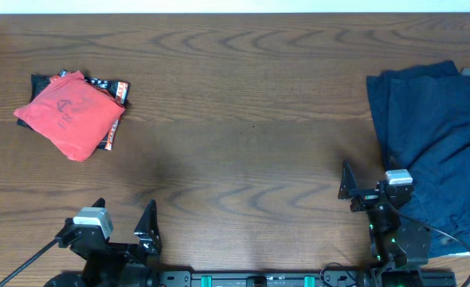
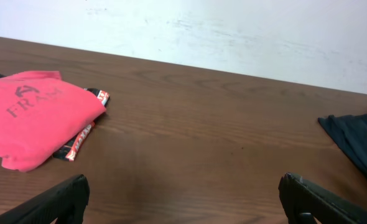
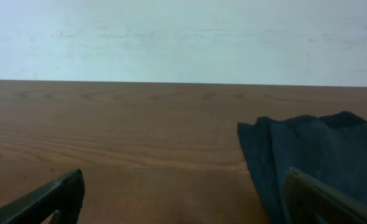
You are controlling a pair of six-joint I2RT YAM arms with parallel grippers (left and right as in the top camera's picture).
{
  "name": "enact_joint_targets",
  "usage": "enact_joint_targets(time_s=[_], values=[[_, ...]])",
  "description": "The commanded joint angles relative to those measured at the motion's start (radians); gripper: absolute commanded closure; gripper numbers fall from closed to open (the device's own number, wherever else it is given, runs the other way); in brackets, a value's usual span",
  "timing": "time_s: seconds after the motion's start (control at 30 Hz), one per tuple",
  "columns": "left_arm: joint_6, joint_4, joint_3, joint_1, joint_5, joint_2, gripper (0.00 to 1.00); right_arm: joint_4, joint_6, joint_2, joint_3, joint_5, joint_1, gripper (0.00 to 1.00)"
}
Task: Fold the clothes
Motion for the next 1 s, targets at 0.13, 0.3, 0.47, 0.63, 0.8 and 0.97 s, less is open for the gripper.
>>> enact_joint_targets(time_s=[0.13, 0.3, 0.47, 0.63, 0.8, 0.97], values=[[-0.001, 0.004, -0.001, 0.003, -0.014, -0.003, 0.02, -0.002, -0.015, -0.008, -0.002, -0.010, 0.009, 0.01], [-0.001, 0.004, -0.001, 0.003, -0.014, -0.003, 0.02, -0.002, -0.015, -0.008, -0.002, -0.010, 0.009, 0.01], [-0.001, 0.004, -0.001, 0.003, -0.014, -0.003, 0.02, -0.002, -0.015, -0.008, -0.002, -0.010, 0.009, 0.01], [-0.001, 0.004, -0.001, 0.003, -0.014, -0.003, 0.02, -0.002, -0.015, -0.008, -0.002, -0.010, 0.009, 0.01], [0.006, 0.002, -0.008, 0.004, -0.020, -0.006, 0.02, -0.002, -0.015, -0.008, -0.002, -0.010, 0.009, 0.01], [0.029, -0.002, -0.099, 0.005, -0.142, -0.035, 0.02, -0.002, -0.015, -0.008, -0.002, -0.010, 0.009, 0.01]])
